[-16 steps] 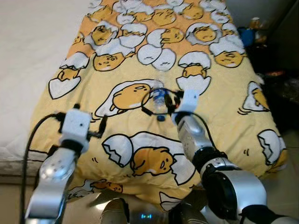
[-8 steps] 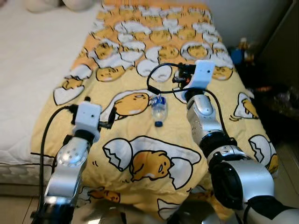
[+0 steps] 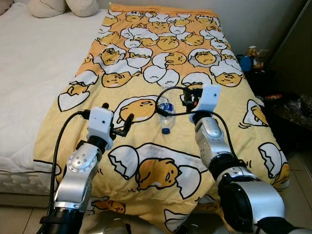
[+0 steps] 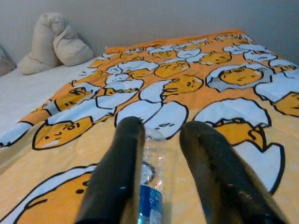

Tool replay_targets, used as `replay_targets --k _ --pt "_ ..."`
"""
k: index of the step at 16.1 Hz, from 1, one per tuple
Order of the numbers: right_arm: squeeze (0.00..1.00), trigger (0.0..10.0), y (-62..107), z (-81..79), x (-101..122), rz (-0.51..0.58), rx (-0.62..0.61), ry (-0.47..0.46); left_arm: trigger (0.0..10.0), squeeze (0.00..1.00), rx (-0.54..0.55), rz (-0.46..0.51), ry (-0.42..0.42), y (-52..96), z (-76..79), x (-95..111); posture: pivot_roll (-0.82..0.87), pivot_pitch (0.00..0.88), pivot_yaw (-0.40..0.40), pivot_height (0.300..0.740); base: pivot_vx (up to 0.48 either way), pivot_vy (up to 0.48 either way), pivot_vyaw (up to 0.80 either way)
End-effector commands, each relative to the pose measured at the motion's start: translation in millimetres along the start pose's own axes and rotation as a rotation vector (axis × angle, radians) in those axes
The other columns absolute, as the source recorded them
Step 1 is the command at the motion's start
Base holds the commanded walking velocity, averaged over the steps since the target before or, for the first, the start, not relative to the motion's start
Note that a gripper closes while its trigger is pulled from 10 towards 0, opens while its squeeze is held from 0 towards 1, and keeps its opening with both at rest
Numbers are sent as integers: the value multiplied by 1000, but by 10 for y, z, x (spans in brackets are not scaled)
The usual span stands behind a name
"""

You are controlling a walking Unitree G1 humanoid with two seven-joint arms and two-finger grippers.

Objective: Clean up the room

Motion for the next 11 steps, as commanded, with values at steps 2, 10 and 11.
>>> replay_targets --k 2,10,11 --pt "1000 10000 20 -22 -2 13 9 4 10000 0 -4 -19 -2 28 -45 -60 185 0 -21 740 0 480 0" --pt "1000 10000 69 128 -129 -36 -73 13 10000 0 -17 -33 -41 -32 47 -108 158 0 -15 740 0 120 0" --pt "1000 10000 80 169 -145 -43 -91 39 10000 0 -18 -29 -39 -42 52 -100 147 0 -9 740 0 0 0"
Point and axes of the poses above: a point about 5 cm out from each wrist's last joint towards the gripper, its own y axis pointing back from the gripper into the wrist, its own x axis along the axis of the wrist's last joint, z = x × y, the point moved 6 cm from there along -y, pointing out of the wrist towards the gripper, and after that the axes turned 3 degrees about -y, right-handed, at the moved point
